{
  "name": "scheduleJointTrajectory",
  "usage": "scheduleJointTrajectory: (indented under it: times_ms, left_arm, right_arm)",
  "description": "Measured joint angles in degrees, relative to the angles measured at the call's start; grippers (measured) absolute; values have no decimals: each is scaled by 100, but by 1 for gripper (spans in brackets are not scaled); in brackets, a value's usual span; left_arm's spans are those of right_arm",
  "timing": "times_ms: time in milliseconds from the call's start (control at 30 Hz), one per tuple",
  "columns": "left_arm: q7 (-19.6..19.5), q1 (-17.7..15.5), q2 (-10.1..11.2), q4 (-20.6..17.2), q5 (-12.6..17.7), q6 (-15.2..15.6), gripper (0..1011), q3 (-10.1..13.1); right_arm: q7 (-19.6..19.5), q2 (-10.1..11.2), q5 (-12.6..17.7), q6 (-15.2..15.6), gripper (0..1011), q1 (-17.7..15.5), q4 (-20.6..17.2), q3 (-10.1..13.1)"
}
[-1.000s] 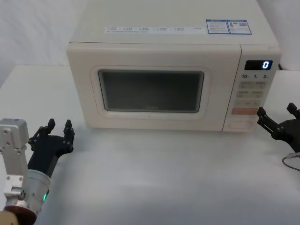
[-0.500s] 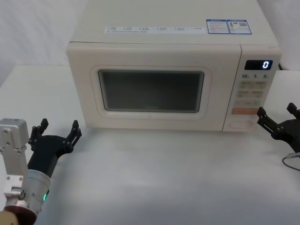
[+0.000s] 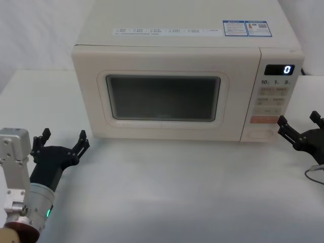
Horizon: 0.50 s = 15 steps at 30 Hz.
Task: Press the button to open the microwave door with one hand; close the microwave door with the other hand.
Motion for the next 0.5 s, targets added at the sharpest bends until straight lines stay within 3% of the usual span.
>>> scheduleJointTrajectory:
  times_ms: [500]
  left_arm:
    - [0, 0, 0, 0, 0, 0, 1001, 0]
  right_arm:
    - [0, 0, 0, 0, 1002, 0, 0, 0]
